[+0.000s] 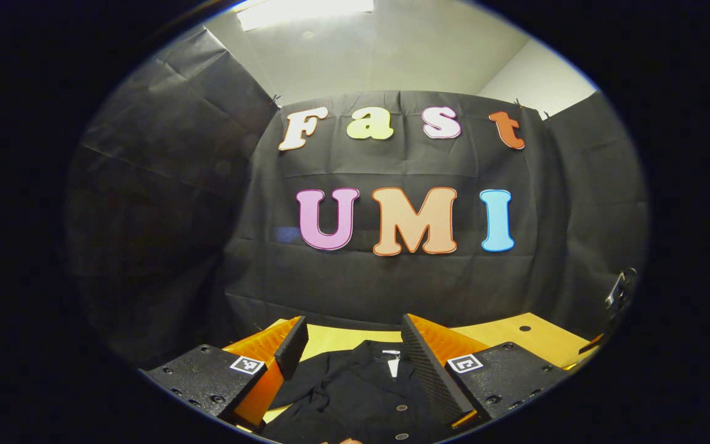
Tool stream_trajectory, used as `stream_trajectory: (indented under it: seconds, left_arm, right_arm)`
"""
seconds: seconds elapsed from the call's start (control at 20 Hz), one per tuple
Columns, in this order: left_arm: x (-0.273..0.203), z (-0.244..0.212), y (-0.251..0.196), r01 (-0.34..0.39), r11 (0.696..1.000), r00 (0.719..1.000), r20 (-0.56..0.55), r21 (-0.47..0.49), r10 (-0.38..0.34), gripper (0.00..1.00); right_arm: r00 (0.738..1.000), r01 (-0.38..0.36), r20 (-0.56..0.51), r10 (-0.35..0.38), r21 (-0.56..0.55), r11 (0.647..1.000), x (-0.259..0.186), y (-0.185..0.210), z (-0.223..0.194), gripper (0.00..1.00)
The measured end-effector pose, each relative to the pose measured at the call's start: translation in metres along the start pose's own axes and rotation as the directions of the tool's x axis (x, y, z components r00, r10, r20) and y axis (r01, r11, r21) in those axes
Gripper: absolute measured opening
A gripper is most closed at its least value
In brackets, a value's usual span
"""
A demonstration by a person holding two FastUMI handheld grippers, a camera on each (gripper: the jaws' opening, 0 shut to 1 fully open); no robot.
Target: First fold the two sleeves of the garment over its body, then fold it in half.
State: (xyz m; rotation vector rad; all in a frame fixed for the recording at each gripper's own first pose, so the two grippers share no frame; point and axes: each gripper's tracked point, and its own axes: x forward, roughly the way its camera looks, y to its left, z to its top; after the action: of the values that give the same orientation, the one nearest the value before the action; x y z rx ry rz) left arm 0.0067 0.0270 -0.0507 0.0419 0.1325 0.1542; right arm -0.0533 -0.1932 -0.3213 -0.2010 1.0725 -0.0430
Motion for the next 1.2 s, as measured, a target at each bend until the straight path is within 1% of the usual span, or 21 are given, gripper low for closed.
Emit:
stream_trajectory:
  seconds: [0.2,0.3,0.4,0.45,0.65,0.75,0.85,0.9,1.0,1.05,1.15,1.2]
  left_arm:
    - [-0.002,-0.001,-0.001,-0.001,1.000,1.000,0.000,0.012,0.001,0.92]
    - [-0.003,0.000,-0.001,-0.004,1.000,1.000,0.003,0.012,0.004,0.93]
    - [-0.003,-0.003,-0.005,-0.005,1.000,1.000,-0.004,0.010,0.005,0.92]
    - [-0.004,-0.004,-0.006,-0.005,1.000,1.000,-0.006,0.007,0.005,0.93]
    - [-0.005,-0.004,-0.018,-0.004,1.000,1.000,-0.009,0.005,0.004,0.93]
    - [-0.008,0.000,-0.023,-0.006,1.000,1.000,-0.001,0.016,0.006,0.92]
    - [-0.010,0.003,-0.026,-0.014,0.999,1.000,0.008,0.030,0.014,0.92]
    - [-0.011,0.003,-0.027,-0.018,0.999,1.000,0.006,0.034,0.018,0.92]
    - [-0.013,0.002,-0.027,-0.032,0.999,0.999,0.006,0.040,0.032,0.92]
    - [-0.014,0.004,-0.028,-0.036,0.999,0.999,0.009,0.040,0.036,0.92]
    - [-0.016,0.004,-0.033,-0.030,0.999,0.999,0.014,0.034,0.029,0.93]
    - [-0.016,0.006,-0.037,-0.015,0.999,1.000,0.021,0.033,0.015,0.93]
  right_arm:
    - [0.991,-0.040,-0.124,0.048,0.066,0.997,0.015,0.008,-0.033,1.00]
    - [0.985,-0.050,-0.163,0.062,0.078,0.996,0.023,0.011,-0.049,0.99]
    - [0.974,-0.058,-0.212,0.074,0.081,0.995,0.026,0.011,-0.067,1.00]
    - [0.970,-0.064,-0.228,0.081,0.083,0.995,0.028,0.010,-0.072,1.00]
    - [0.955,-0.089,-0.274,0.110,0.087,0.992,0.031,0.013,-0.095,1.00]
    - [0.952,-0.117,-0.271,0.139,0.095,0.989,0.031,0.016,-0.095,1.00]
    - [0.947,-0.152,-0.264,0.184,0.135,0.979,0.032,0.022,-0.097,0.99]
    - [0.951,-0.147,-0.250,0.182,0.153,0.977,0.033,0.022,-0.096,0.93]
    - [0.953,-0.150,-0.238,0.185,0.159,0.976,0.034,0.023,-0.094,0.87]
    - [0.956,-0.160,-0.223,0.192,0.154,0.975,0.036,0.025,-0.094,0.83]
    - [0.960,-0.175,-0.192,0.204,0.156,0.972,0.038,0.029,-0.090,0.35]
    - [0.964,-0.168,-0.179,0.197,0.164,0.972,0.041,0.030,-0.091,0.22]
